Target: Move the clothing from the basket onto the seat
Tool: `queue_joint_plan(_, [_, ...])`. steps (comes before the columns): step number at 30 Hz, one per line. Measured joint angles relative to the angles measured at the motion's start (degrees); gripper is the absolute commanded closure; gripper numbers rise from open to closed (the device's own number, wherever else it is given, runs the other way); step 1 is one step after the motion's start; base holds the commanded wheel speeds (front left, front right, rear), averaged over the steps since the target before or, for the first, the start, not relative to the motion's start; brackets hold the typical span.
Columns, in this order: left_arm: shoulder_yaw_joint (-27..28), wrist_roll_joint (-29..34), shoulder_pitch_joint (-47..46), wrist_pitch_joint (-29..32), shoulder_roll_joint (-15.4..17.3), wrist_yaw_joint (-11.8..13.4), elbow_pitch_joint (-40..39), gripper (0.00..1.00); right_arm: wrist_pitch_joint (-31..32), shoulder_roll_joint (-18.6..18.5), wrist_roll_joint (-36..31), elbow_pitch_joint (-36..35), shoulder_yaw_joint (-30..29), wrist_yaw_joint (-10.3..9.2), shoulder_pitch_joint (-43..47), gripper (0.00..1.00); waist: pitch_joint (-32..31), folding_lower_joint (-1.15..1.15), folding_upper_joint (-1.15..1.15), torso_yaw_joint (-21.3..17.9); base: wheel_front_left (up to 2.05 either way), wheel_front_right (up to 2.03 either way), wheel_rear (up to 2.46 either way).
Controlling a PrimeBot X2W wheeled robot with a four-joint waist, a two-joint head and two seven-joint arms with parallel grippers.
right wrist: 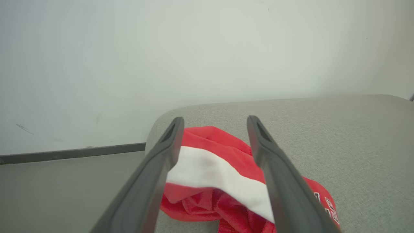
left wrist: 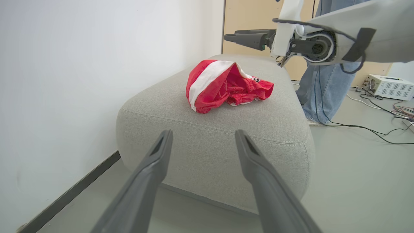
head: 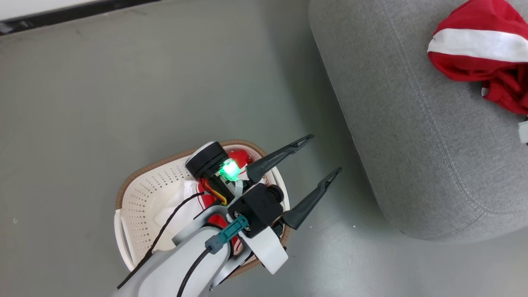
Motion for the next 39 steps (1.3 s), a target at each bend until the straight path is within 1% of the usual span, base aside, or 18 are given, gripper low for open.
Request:
queue_joint_plan(6, [1.3,-0.7,2.2,-0.9,-0.2,1.4,1.7,0.00,0.0,0.2,-0.2,-3.2,2.2,0.00,1.7,0.00,-2.5,0.00,0.00,0.9,0.00,0.00,0.00])
queue_joint_plan(10, [3.1,-2.2,3.8,-1.4,-0.1,2.9,3.1,0.00,0.0,0.7,-0.2,-4.8,4.4,0.00,3.2,0.00,-4.8,0.00,0.00,2.1,0.00,0.00,0.00])
queue_joint_plan(26, [8.6,-4.7,9.9,-2.2,0.9,6.4,5.4,0.00,0.0,2.1,-2.7,-8.4,8.4,0.00,7.5,0.00,-12.4,0.00,0.00,6.8,0.00,0.00,0.00])
queue_joint_plan(32, [11.8,-6.2,12.1,-2.2,1.3,7.7,4.8,0.00,0.1,3.9,-3.6,-9.0,8.5,0.00,9.7,0.00,-15.2,0.00,0.00,8.6,0.00,0.00,0.00])
queue_joint_plan(39, [15.6,-6.9,16.2,-2.2,2.9,9.6,4.6,0.00,0.1,6.0,-5.5,-9.0,7.5,0.00,13.6,0.00,-18.2,0.00,0.00,10.6,0.00,0.00,0.00])
